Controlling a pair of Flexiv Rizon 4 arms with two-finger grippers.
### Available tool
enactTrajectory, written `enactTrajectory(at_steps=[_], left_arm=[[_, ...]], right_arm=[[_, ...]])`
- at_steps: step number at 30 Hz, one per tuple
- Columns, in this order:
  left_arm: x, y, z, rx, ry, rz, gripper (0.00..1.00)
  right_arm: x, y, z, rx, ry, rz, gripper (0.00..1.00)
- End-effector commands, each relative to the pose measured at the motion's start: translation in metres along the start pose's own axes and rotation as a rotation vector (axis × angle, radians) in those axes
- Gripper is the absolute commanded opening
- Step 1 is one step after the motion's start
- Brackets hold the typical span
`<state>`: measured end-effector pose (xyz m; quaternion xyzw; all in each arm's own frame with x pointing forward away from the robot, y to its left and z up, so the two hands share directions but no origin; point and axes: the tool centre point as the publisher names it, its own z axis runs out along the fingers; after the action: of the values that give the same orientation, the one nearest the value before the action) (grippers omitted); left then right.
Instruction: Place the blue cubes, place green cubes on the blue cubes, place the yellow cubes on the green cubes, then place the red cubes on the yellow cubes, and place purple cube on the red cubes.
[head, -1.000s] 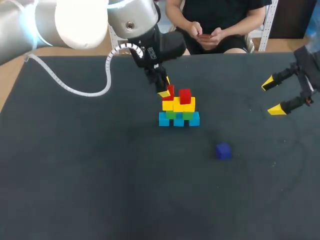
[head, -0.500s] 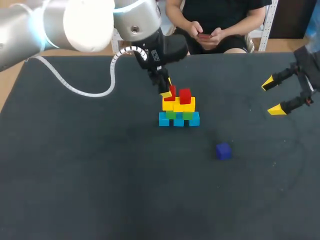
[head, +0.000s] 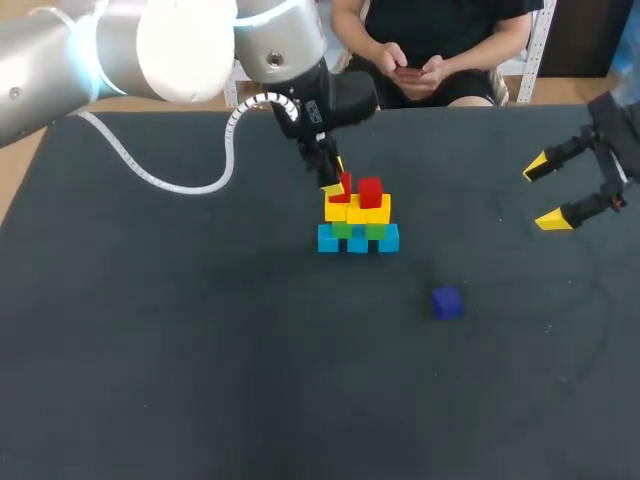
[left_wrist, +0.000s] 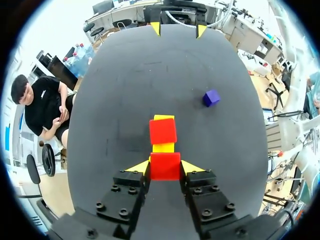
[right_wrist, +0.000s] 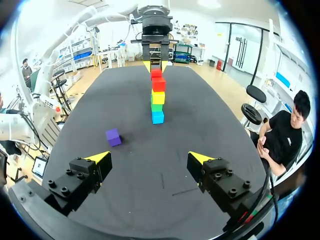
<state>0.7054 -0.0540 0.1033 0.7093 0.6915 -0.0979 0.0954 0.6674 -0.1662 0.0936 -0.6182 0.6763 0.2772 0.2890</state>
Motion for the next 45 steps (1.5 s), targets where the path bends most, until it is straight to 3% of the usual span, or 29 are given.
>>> enactTrajectory(at_steps=[1,3,4,6,7,9,10,12,13,15,16,18,19,21,22,23,24,26,43,44,45], left_arm=[[-0.005,0.006,0.003,0.011,0.022,0.001,0.00],[-0.006,0.005,0.004,0.027,-0.009,-0.002,0.00],[-0.005,0.006,0.005,0.014,0.026,0.002,0.00],[-0.006,0.006,0.007,0.026,0.000,-0.001,0.00],[-0.006,0.007,0.007,0.017,0.026,-0.001,0.00],[-0.006,0.006,0.009,0.036,-0.016,-0.006,0.00],[-0.006,0.007,0.009,0.022,0.024,-0.002,0.00],[-0.006,0.007,0.010,0.041,-0.030,-0.012,0.00],[-0.005,0.007,0.010,0.022,0.011,-0.011,0.00],[-0.005,0.008,0.010,0.046,-0.039,-0.023,0.00],[-0.005,0.008,0.010,0.025,0.009,-0.015,0.00],[-0.005,0.008,0.011,0.044,-0.037,-0.019,0.00],[-0.005,0.008,0.010,0.024,0.006,-0.010,0.00],[-0.005,0.007,0.010,0.038,-0.034,-0.011,0.32],[-0.005,0.007,0.010,0.023,0.006,-0.008,0.45],[-0.005,0.007,0.010,0.028,-0.010,-0.008,0.61],[-0.005,0.007,0.010,0.027,-0.014,-0.009,0.84],[-0.005,0.008,0.010,0.028,-0.020,-0.013,1.00],[0.005,0.002,-0.007,0.005,-0.063,-0.022,1.00],[0.006,0.001,-0.008,0.005,-0.065,-0.022,0.98],[0.007,0.001,-0.009,0.004,-0.065,-0.021,0.84]], right_arm=[[0.001,-0.001,0.000,-0.002,-0.003,-0.001,1.00],[0.001,-0.001,0.000,-0.002,-0.003,-0.001,1.00],[0.001,-0.001,0.000,-0.002,-0.003,-0.001,1.00],[0.001,-0.001,0.000,-0.002,-0.003,-0.001,1.00],[0.001,-0.001,0.000,-0.002,-0.003,-0.001,1.00],[0.001,-0.001,0.000,-0.002,-0.003,-0.001,1.00],[0.001,-0.001,0.000,-0.002,-0.003,-0.001,1.00],[0.001,-0.001,0.000,-0.002,-0.003,-0.001,1.00],[0.001,-0.001,0.000,-0.002,-0.003,-0.001,1.00],[0.001,-0.001,0.000,-0.002,-0.003,-0.001,1.00],[0.001,-0.001,0.000,-0.002,-0.003,-0.001,1.00],[0.001,-0.001,0.000,-0.002,-0.003,-0.001,1.00],[0.001,-0.001,0.000,-0.002,-0.003,-0.001,1.00],[0.001,-0.001,0.000,-0.002,-0.003,-0.001,1.00],[0.001,-0.001,0.000,-0.002,-0.003,-0.001,1.00],[0.001,-0.001,0.000,-0.002,-0.003,-0.001,1.00],[0.001,-0.001,0.000,-0.002,-0.003,-0.001,1.00],[0.001,-0.001,0.000,-0.002,-0.003,-0.001,1.00],[0.001,-0.001,0.000,-0.002,-0.003,-0.001,1.00],[0.001,-0.001,0.000,-0.002,-0.003,-0.001,1.00],[0.001,-0.001,0.000,-0.002,-0.003,-0.001,1.00]])
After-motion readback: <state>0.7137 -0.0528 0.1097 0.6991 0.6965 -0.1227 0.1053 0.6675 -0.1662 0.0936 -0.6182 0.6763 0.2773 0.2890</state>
